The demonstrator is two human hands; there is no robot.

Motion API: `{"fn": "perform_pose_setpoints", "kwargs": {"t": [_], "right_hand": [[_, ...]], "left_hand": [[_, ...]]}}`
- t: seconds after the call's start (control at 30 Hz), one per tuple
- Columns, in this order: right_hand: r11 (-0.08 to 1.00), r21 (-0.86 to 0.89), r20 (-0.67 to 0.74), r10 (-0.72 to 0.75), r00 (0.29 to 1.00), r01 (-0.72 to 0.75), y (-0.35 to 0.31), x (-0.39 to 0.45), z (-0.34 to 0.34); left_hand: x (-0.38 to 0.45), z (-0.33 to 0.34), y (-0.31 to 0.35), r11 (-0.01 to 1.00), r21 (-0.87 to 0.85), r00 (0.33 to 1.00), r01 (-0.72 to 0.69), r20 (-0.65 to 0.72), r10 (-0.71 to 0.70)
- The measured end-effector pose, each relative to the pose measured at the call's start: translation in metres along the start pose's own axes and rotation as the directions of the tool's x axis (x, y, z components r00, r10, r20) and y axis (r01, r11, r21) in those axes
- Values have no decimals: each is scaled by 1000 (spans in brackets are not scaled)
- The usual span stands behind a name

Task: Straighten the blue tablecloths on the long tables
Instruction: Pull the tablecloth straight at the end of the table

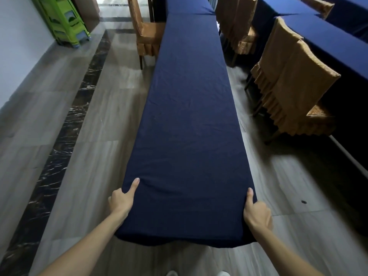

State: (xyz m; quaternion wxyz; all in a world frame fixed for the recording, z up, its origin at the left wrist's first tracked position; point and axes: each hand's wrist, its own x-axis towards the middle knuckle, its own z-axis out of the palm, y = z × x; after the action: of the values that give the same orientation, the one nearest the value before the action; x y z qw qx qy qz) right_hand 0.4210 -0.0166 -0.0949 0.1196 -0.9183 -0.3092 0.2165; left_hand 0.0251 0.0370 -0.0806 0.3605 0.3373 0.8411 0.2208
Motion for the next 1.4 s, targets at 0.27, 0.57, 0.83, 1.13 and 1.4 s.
{"fn": "perform_pose_setpoints", "kwargs": {"t": [0.27,0.57,0.83,1.13,1.4], "right_hand": [[1000,19,18,-1,1000,1,2,1,5],[1000,-14,32,6,999,-6,7,22,8],[999,-15,86,45,995,-44,0,41,-24],[997,-62,4,54,999,-54,25,83,-44],[997,-71,39,25,999,-23,37,124,-66]], "left_hand": [[-2,5,-1,999,40,995,-10,-96,14],[1,15,0,998,54,991,-16,-132,23],[-11,35,9,986,158,996,44,-86,-30],[-47,75,34,980,185,992,78,-111,-58],[-67,109,52,984,153,990,90,-119,-72]]}}
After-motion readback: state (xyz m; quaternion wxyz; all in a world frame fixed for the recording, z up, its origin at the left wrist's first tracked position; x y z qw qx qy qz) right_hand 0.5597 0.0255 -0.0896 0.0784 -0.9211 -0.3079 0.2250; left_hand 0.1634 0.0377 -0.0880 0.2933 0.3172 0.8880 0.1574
